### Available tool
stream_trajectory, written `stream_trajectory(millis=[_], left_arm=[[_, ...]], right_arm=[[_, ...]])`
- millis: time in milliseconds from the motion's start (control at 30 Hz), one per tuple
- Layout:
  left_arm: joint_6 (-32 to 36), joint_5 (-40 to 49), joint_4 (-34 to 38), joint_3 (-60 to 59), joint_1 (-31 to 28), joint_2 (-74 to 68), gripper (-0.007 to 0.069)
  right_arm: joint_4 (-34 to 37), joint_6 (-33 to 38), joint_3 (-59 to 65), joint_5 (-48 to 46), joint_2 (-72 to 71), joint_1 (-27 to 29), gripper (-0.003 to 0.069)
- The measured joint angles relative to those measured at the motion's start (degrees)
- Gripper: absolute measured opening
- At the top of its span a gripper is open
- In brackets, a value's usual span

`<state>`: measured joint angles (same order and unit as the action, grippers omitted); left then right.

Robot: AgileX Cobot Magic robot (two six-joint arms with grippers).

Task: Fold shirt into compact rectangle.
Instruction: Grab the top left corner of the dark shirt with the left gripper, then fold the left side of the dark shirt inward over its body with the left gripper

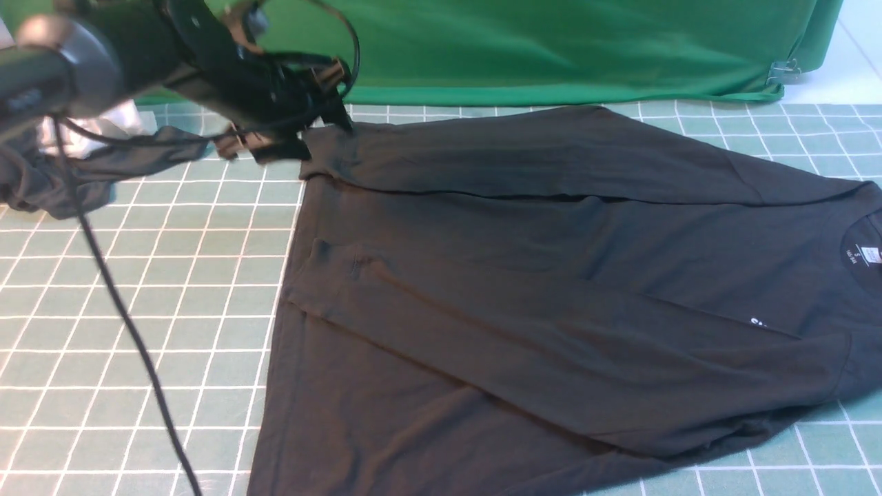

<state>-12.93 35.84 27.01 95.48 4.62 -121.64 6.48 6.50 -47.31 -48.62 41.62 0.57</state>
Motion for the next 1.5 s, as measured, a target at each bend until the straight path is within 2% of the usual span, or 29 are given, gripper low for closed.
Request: stream_trajectory(millis=[167,333,800,933,1033,1200,1300,1500], left_arm=[[-0.15,0.55,6.24,2.71,-1.02,-6.15,0.0423],[-0.19,-1.04,8.73,3.6,-1.14,-8.95,0.0409],[-0.19,-12.07,10.46,3.9,-1.14,-10.65,0.0409],[-0.14,-14.74,10.06,3.9,-1.14,-11.0,0.0386],[-0.14,-16.07,9.27,3.9,-1.14,-11.82,0.0285],[0.04,-16.74,8.6,3.9,-1.14,-12.47,0.0057],[1.49,-15.94,7.64,3.9,-1.14,-11.94,0.0015],[3.14,-9.9,5.38,3.73,-1.9,-4.14,0.0011]], right_arm=[[0.0,0.0,0.0,0.0,0.0,0.0,0.0237],[0.0,0.0,0.0,0.0,0.0,0.0,0.0237],[0.0,0.0,0.0,0.0,0.0,0.0,0.0237],[0.0,0.0,0.0,0.0,0.0,0.0,0.0237],[-0.04,0.0,0.0,0.0,0.0,0.0,0.0237],[-0.04,0.0,0.0,0.0,0.0,0.0,0.0237],[-0.04,0.0,0.0,0.0,0.0,0.0,0.0237],[-0.04,0.0,0.0,0.0,0.0,0.0,0.0237]])
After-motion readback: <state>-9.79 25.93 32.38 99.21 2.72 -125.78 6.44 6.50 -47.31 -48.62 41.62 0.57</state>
